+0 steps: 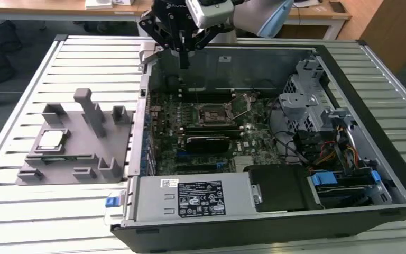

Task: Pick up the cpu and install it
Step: 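Reach for the cpu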

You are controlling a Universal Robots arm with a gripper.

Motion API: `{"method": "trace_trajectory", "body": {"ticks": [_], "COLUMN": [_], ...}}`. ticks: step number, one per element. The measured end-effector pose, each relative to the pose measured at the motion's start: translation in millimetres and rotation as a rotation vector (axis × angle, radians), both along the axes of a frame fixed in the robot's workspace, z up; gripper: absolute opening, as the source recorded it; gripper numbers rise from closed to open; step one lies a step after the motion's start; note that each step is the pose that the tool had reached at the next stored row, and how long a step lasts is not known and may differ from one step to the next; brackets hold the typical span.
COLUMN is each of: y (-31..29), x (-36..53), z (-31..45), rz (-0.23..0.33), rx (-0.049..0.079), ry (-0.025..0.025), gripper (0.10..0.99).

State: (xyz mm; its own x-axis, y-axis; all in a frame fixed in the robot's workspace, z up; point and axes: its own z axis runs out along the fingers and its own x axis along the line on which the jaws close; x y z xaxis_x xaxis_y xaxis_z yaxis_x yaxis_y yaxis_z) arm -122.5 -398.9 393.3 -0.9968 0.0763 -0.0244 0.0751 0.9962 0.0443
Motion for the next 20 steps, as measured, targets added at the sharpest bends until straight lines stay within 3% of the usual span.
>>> {"method": "trace_trajectory", "body": {"ticks": [20], "y": [0.0], "x": [-10.3], "z": [0.0], "rz": [0.000], "rx": [0.000], "ry": [-0.0001], "gripper": [0.106]}}
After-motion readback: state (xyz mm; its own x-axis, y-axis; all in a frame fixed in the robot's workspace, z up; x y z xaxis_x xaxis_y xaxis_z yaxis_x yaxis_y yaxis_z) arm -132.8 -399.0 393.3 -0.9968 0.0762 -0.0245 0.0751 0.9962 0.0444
